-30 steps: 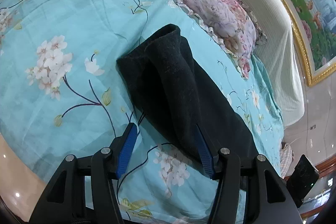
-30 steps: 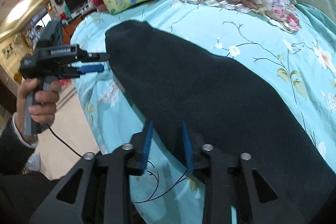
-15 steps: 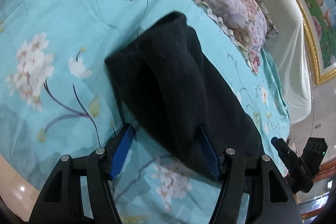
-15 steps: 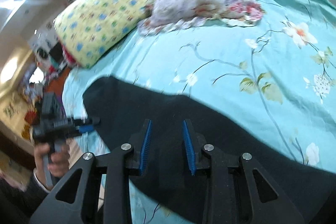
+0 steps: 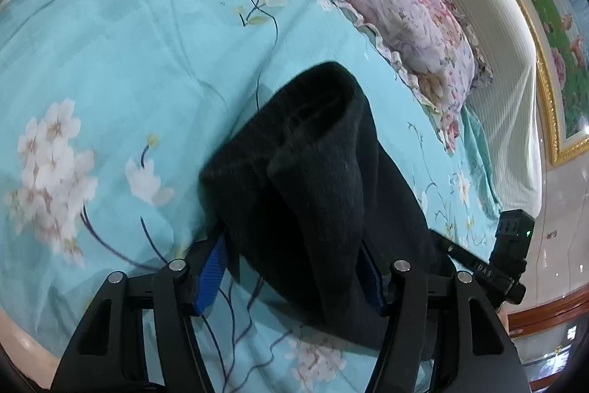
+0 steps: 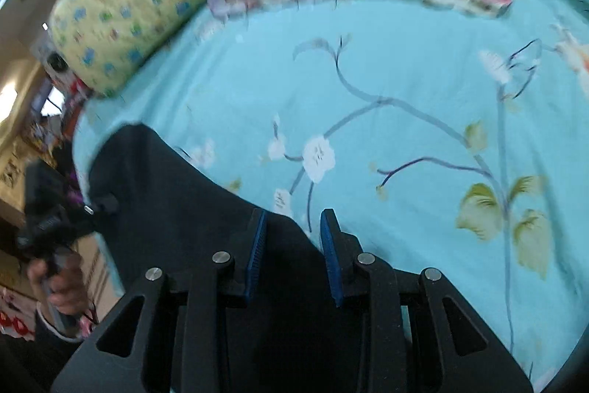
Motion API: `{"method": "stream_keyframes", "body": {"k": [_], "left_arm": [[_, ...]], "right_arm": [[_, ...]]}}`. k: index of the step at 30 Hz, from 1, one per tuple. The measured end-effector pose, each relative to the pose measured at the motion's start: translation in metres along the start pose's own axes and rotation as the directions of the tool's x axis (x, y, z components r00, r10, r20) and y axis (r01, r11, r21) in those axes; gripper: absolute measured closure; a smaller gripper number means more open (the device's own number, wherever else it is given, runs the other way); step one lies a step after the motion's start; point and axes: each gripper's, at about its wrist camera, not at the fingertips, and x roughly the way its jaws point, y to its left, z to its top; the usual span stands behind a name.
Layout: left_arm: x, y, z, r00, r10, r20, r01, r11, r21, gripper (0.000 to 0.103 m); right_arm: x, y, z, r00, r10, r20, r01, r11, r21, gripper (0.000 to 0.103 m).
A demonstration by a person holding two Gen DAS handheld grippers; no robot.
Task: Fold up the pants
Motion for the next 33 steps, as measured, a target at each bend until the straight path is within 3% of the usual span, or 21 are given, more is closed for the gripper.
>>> {"method": "stream_keyframes", "body": {"k": [3,4,5,8,14,20,23,26,28,33], "left_arm": [[0.003,0.003,0.005,1.0,0.018,0.017,-0.018,1.0,0.013,0.058],[0.004,0.002,0.006,0.999,0.032,0.023,-0.033,0.999,0.025,0.071],[0.004,0.002,0.007,0.999,0.029,0.021,-0.029,0.999,0.036,0.078],[-0.013,-0.014,0.006,0.998,-0.018,0.065,0.011,0.995,0.102,0.085],[-0.044,-0.031,0.004,0.984,-0.086,0.155,0.051,0.975,0.215,0.085],[-0.017,-0.019,0.002,0.992,0.008,0.13,-0.039,0.971,0.236,0.085],[-0.009,-0.014,0.002,0.993,0.046,0.111,-0.071,0.97,0.232,0.077],[-0.022,-0.014,0.001,0.985,0.081,0.153,-0.115,0.966,0.23,0.061],[-0.035,-0.016,0.0,0.976,0.093,0.195,-0.137,0.965,0.226,0.057],[-0.062,-0.035,-0.005,0.966,0.068,0.251,-0.133,0.958,0.252,0.054]], "right_arm": [[0.008,0.004,-0.003,1.0,0.013,-0.021,-0.014,0.999,-0.034,0.072],[0.008,0.007,-0.003,0.999,0.019,-0.029,-0.021,0.999,-0.047,0.08],[0.008,0.01,-0.005,0.999,0.031,-0.038,-0.033,0.998,-0.059,0.084],[0.0,0.024,-0.01,1.0,-0.005,-0.015,0.003,0.992,-0.123,0.09],[-0.042,0.04,-0.007,0.981,-0.083,0.173,0.111,0.981,-0.157,0.094],[-0.015,0.044,-0.005,0.97,-0.181,0.16,0.21,0.959,-0.188,0.094],[0.0,0.039,-0.004,0.977,-0.178,0.121,0.195,0.969,-0.152,0.091],[-0.012,0.032,-0.007,0.975,-0.166,0.15,0.179,0.981,-0.081,0.08],[-0.031,0.026,-0.014,0.966,-0.18,0.184,0.191,0.981,-0.043,0.068],[-0.073,0.012,-0.041,0.958,-0.146,0.246,0.138,0.989,0.05,0.068]]}}
